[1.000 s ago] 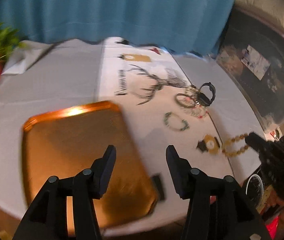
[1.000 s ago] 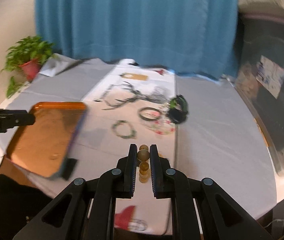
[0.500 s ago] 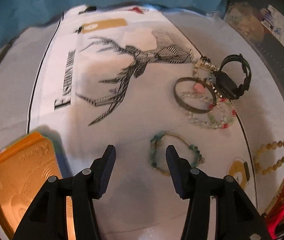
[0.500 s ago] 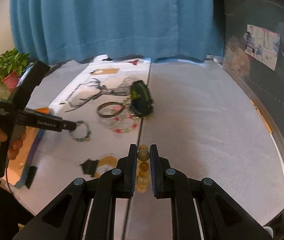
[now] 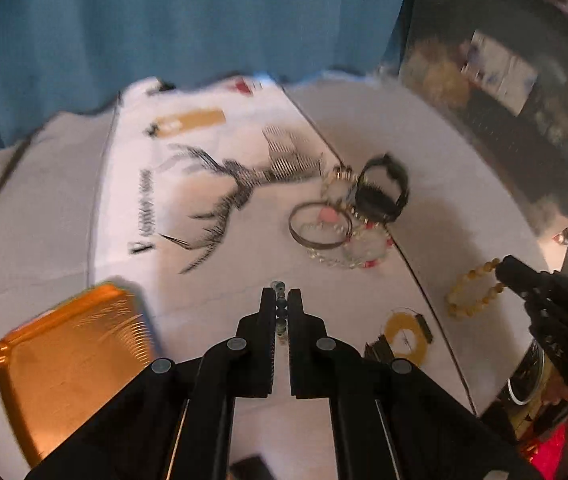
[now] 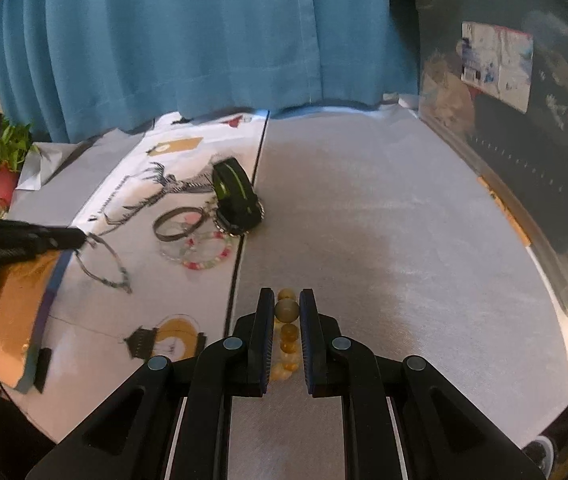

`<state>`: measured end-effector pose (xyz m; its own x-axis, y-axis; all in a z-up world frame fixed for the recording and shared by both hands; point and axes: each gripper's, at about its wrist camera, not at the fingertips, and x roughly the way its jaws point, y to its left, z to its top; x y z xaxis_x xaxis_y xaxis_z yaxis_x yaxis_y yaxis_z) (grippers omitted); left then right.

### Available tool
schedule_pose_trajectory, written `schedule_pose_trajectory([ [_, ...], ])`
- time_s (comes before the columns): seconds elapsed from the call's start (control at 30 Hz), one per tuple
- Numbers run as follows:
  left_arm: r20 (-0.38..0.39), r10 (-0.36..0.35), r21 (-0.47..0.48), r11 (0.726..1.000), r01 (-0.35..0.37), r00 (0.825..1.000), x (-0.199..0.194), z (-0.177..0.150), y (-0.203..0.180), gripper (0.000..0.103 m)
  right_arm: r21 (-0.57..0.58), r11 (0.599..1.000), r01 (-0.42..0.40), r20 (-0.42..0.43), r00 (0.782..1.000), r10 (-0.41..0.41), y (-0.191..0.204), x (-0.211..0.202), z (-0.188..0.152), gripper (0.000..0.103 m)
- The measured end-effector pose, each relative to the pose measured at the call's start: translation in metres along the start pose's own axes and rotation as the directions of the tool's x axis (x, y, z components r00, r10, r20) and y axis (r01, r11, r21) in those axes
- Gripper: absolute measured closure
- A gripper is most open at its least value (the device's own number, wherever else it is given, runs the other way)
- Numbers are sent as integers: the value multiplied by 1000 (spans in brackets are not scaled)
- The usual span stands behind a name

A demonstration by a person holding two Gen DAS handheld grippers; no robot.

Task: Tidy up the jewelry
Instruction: 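Lift and carry both bracelets over the copper tray with both tools, then open both tools to drop the bracelets into the copper tray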

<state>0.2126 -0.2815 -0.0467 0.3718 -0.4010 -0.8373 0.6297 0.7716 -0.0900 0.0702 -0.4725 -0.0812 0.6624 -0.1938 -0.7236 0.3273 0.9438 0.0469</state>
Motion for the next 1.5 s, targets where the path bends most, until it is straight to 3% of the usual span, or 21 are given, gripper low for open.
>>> schedule_pose_trajectory([
  [0.23,89,123,-41,992,-119,988,-76,-33,21,99,-65,997,-50,80,995,55,45,-59,5,90],
  [0.5,124,158,-122,982,-143,980,-141,-100,56,99,-190,970,-150,101,980,171,126,-110,-9,90],
  [0.77,136,193,-196,967,-165,972,-177,-147,90,99,-304,923,-235,66,962,266,202,-134,-29,90],
  [1.13,135,213,-250,952,-175,968,-178,-166,128,99,-390,878,-278,17,951,308,262,-129,-36,90],
  [1.5,66,219,-283,940,-192,973,-126,-148,169,99,-425,853,-304,-36,947,319,302,-71,-21,90],
])
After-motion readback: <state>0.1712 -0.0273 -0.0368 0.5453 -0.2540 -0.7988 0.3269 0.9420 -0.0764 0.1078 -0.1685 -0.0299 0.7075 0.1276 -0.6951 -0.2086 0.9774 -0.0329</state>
